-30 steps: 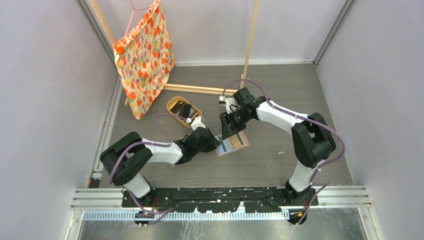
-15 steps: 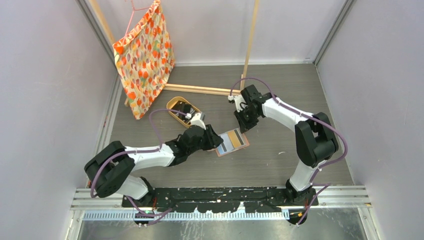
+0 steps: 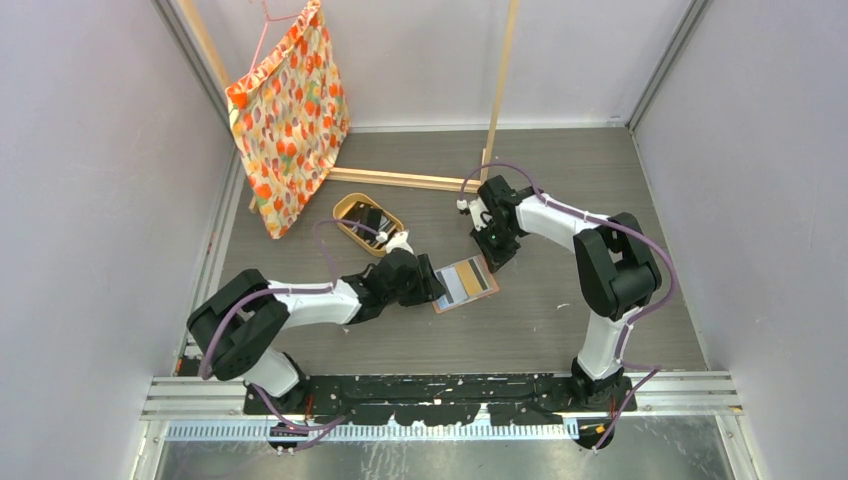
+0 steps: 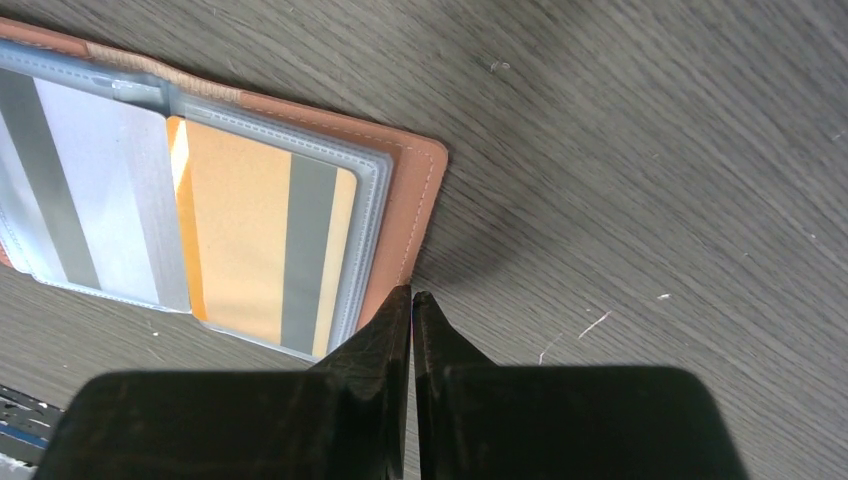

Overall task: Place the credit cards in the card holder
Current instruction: Insert the credit card into the card holder.

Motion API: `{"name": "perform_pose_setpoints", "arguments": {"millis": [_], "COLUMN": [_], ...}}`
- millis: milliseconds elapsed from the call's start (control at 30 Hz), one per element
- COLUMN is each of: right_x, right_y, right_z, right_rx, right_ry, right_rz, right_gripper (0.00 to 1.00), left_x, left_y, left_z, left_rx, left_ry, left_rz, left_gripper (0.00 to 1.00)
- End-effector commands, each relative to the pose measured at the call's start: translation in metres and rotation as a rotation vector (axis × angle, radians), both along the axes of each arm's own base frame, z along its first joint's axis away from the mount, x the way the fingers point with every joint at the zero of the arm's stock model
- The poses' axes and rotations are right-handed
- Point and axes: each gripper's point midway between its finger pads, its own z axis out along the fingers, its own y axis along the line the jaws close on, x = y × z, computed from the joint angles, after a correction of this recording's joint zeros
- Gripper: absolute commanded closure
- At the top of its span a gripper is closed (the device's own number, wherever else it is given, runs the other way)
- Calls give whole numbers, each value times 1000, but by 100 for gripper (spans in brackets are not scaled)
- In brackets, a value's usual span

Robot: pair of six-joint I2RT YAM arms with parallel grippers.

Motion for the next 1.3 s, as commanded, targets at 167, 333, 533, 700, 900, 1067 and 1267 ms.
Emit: {"name": "perform_pose_setpoints", "arguments": {"millis": [167, 333, 533, 700, 900, 1067, 1267], "right_x": [-1, -15, -22, -4, 17, 9, -20], "right_y": [23, 41, 54, 35, 3, 5, 38], "right_z": [14, 15, 20, 22, 55, 67, 69], "right_rx": [72, 104, 124, 44, 81, 157, 388], "right_ry": [-6, 14, 13, -57, -150, -123, 65], "right_rz": [51, 110, 151, 115, 31, 77, 143], "right_gripper": [91, 92, 92, 92, 88, 81, 79], "left_x": [5, 7, 9, 10, 8, 6, 1], "left_y": [-19, -26, -31, -31, -23, -20, -25], "left_z": [-4, -7, -6, 2, 21, 31, 41], "left_rx": [-21, -30, -48, -71, -76, -81, -122], "left_ry": [46, 56, 48, 16, -43, -75, -108], "left_rz": [-29, -41, -54, -60, -69, -89, -141], "left_gripper": [50, 58, 62, 61, 57, 57, 57]}}
